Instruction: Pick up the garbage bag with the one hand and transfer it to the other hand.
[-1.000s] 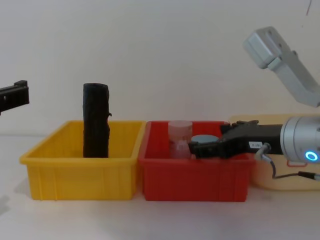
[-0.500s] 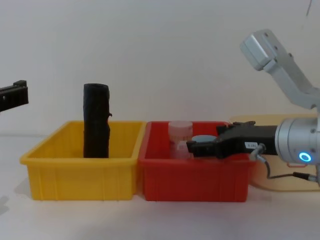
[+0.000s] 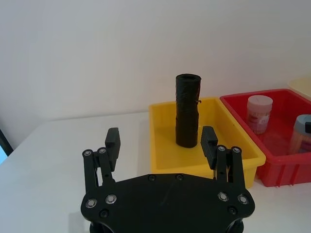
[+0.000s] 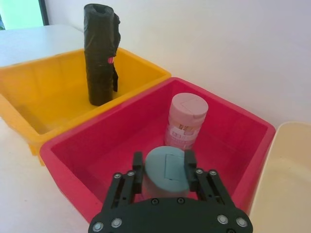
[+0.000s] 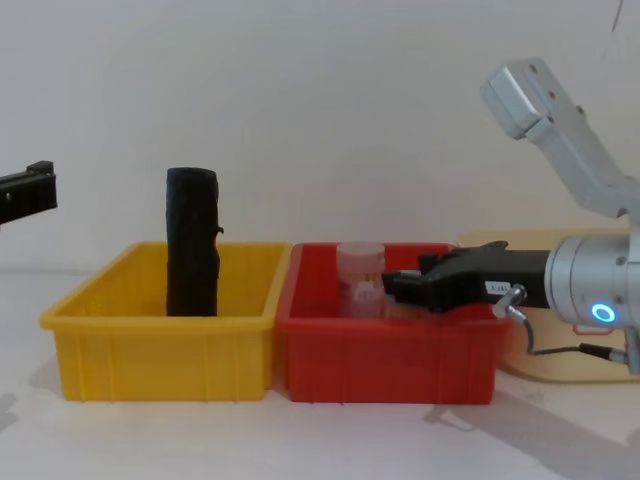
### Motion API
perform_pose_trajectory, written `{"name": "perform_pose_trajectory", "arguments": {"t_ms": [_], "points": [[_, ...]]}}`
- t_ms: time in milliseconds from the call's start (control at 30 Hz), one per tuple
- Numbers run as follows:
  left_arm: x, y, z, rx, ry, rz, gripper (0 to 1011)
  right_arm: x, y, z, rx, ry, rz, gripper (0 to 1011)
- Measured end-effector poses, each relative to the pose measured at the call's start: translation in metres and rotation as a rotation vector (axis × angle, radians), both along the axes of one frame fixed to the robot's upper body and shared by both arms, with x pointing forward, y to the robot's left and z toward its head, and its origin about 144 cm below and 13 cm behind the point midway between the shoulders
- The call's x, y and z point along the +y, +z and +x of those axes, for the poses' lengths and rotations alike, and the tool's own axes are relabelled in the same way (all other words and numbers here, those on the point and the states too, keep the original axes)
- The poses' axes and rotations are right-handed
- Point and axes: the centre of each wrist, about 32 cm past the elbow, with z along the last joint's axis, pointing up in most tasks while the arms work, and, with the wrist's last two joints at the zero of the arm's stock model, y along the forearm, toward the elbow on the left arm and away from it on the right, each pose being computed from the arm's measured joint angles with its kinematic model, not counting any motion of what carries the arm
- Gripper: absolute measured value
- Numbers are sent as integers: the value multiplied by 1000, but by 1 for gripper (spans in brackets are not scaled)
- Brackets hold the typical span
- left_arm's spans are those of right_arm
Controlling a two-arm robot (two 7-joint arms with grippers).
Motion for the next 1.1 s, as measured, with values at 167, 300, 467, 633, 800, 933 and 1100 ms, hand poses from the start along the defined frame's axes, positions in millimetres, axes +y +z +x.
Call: {"name": "perform_pose_trajectory", "arguments": {"t_ms": [167,300,467,633,800,933,1100], "points": [[0,0,0,0,0,0,1000,0,-1,1,1,2,3,456],[0,0,0,0,0,0,1001,1,-2,1,1,3,7,421],[0,0,0,0,0,0,1000,1,-2,1,1,4,11,488],[0,0,0,0,0,0,1001,0,-3,0,-1,5,18,656],[0,0,0,0,0,0,1001,0,-3,0,-1,6,23,827],[0,0,0,0,0,0,1001,0,-2,0,-4,8,29,896],[0,0,0,0,0,0,1001,-1,-2,-1,-7,10,34,1001]]}}
